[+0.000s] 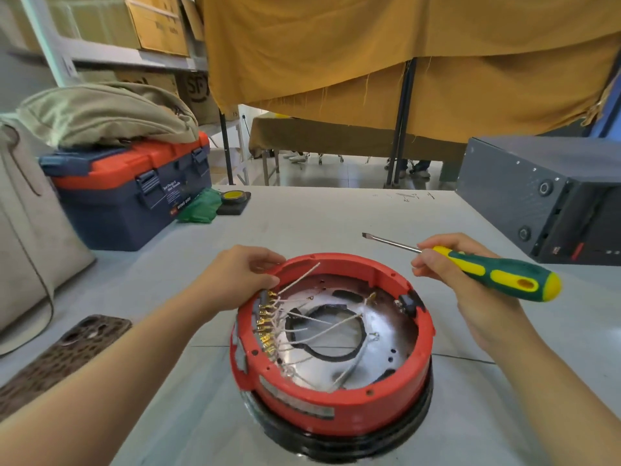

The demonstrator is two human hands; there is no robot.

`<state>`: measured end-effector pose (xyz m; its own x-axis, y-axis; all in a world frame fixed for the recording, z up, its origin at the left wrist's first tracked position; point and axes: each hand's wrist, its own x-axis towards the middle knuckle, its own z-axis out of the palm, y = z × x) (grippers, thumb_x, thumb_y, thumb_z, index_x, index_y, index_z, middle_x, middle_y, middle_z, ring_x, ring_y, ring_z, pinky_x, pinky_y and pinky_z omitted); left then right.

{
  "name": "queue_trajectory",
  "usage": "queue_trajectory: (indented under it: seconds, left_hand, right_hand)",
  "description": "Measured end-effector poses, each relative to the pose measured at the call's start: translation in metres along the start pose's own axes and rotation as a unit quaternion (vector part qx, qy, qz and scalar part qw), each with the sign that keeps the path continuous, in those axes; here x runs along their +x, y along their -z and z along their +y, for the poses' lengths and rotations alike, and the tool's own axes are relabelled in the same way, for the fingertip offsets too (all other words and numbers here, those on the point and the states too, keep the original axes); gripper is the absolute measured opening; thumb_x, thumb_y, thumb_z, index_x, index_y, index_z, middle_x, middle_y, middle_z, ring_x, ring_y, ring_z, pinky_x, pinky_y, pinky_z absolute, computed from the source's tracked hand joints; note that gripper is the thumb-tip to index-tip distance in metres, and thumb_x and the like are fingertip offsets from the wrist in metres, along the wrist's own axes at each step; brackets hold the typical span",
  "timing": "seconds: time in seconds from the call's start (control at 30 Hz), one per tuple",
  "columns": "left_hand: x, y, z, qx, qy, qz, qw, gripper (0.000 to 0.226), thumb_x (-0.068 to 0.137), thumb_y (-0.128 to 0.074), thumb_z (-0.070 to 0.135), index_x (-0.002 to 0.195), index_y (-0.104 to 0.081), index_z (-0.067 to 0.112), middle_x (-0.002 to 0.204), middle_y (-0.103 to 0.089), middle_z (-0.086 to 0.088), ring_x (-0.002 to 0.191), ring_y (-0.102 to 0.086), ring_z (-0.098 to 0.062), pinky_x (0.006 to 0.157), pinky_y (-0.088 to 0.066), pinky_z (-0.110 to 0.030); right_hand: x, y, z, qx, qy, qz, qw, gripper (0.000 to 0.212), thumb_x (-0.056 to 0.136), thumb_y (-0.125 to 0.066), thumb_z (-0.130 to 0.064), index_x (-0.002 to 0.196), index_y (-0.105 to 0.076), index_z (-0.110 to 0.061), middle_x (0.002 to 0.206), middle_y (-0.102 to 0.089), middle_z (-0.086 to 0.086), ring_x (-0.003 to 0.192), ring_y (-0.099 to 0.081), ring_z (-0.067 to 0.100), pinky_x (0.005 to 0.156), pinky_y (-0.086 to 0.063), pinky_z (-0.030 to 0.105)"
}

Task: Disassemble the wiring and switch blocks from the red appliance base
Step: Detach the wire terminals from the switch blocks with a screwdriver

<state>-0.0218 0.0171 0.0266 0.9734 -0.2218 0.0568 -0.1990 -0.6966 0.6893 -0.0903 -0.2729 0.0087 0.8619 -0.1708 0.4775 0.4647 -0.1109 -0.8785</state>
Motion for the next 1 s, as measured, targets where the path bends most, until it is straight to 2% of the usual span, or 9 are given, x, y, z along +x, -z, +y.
queue_trajectory:
  seconds: [0.1,0.17,0.27,0.37,0.57,0.8,0.93,1.0]
  left_hand:
    - [0.011,-0.008,0.008,-0.021,-0.034,-0.038,0.998,0.032,0.086,-0.064,0.010,0.113,-0.065,0.027,0.103,-0.068,0.011,0.084,-0.059,0.011,0.065,-0.041,-0.001]
    - [0.017,-0.016,0.014,-0.029,-0.059,-0.049,0.997,0.032,0.087,-0.064,0.010,0.117,-0.063,0.021,0.109,-0.067,0.006,0.094,-0.061,0.002,0.073,-0.041,-0.001]
    - [0.020,-0.020,0.018,-0.020,-0.078,-0.029,0.996,0.027,0.087,-0.065,0.021,0.113,-0.062,0.021,0.109,-0.066,0.008,0.099,-0.063,-0.006,0.083,-0.047,-0.014]
    - [0.016,-0.012,0.014,0.018,-0.067,-0.007,0.998,0.022,0.085,-0.066,0.032,0.106,-0.062,0.028,0.100,-0.065,0.015,0.092,-0.062,-0.002,0.078,-0.050,-0.020]
    - [0.003,0.004,0.006,0.005,0.018,-0.063,0.998,0.015,0.086,-0.064,0.023,0.100,-0.061,0.027,0.095,-0.066,0.006,0.082,-0.067,-0.012,0.068,-0.056,-0.026]
    - [0.014,-0.003,0.013,-0.005,-0.018,-0.066,0.998,0.018,0.091,-0.057,0.018,0.099,-0.065,0.031,0.086,-0.066,0.016,0.061,-0.064,0.000,0.053,-0.047,-0.013]
    - [0.026,-0.012,0.021,-0.002,-0.036,-0.072,0.997,0.022,0.092,-0.056,0.015,0.102,-0.067,0.030,0.085,-0.069,0.013,0.061,-0.064,-0.004,0.058,-0.051,-0.018]
    - [0.033,-0.019,0.027,0.024,-0.055,-0.067,0.996,0.024,0.092,-0.055,0.013,0.104,-0.067,0.030,0.091,-0.071,0.006,0.069,-0.065,-0.009,0.062,-0.052,-0.018]
  right_hand:
    - [-0.001,-0.003,0.000,0.032,-0.016,0.001,0.999,0.022,0.070,-0.069,-0.043,0.084,-0.072,-0.027,0.076,-0.071,0.004,0.074,-0.070,0.019,0.074,-0.055,0.023]
    - [-0.002,-0.004,0.001,0.029,-0.023,-0.001,0.999,0.023,0.069,-0.068,-0.043,0.085,-0.073,-0.027,0.077,-0.071,0.006,0.075,-0.070,0.020,0.075,-0.056,0.025]
    - [-0.004,-0.005,0.001,0.012,-0.025,-0.008,1.000,0.025,0.070,-0.067,-0.043,0.087,-0.072,-0.026,0.080,-0.072,0.007,0.075,-0.070,0.017,0.075,-0.057,0.025]
    - [-0.005,-0.004,-0.001,0.007,-0.027,-0.012,1.000,0.024,0.069,-0.067,-0.043,0.087,-0.072,-0.027,0.081,-0.072,0.008,0.076,-0.070,0.016,0.076,-0.057,0.024]
    - [-0.005,-0.007,-0.002,0.018,-0.026,-0.023,0.999,0.023,0.070,-0.066,-0.038,0.087,-0.071,-0.024,0.077,-0.072,0.007,0.074,-0.070,0.017,0.074,-0.056,0.021]
    - [-0.005,-0.010,-0.001,0.031,-0.032,-0.036,0.998,0.025,0.069,-0.068,-0.037,0.088,-0.068,-0.020,0.077,-0.069,0.015,0.069,-0.068,0.020,0.074,-0.057,0.025]
    - [-0.004,-0.009,0.000,0.050,-0.038,-0.032,0.997,0.022,0.067,-0.071,-0.035,0.083,-0.065,-0.020,0.072,-0.069,0.012,0.065,-0.067,0.018,0.070,-0.056,0.025]
    - [-0.004,-0.009,0.001,0.054,-0.038,-0.036,0.997,0.013,0.069,-0.069,-0.031,0.078,-0.065,-0.023,0.071,-0.070,0.009,0.065,-0.067,0.017,0.069,-0.055,0.023]
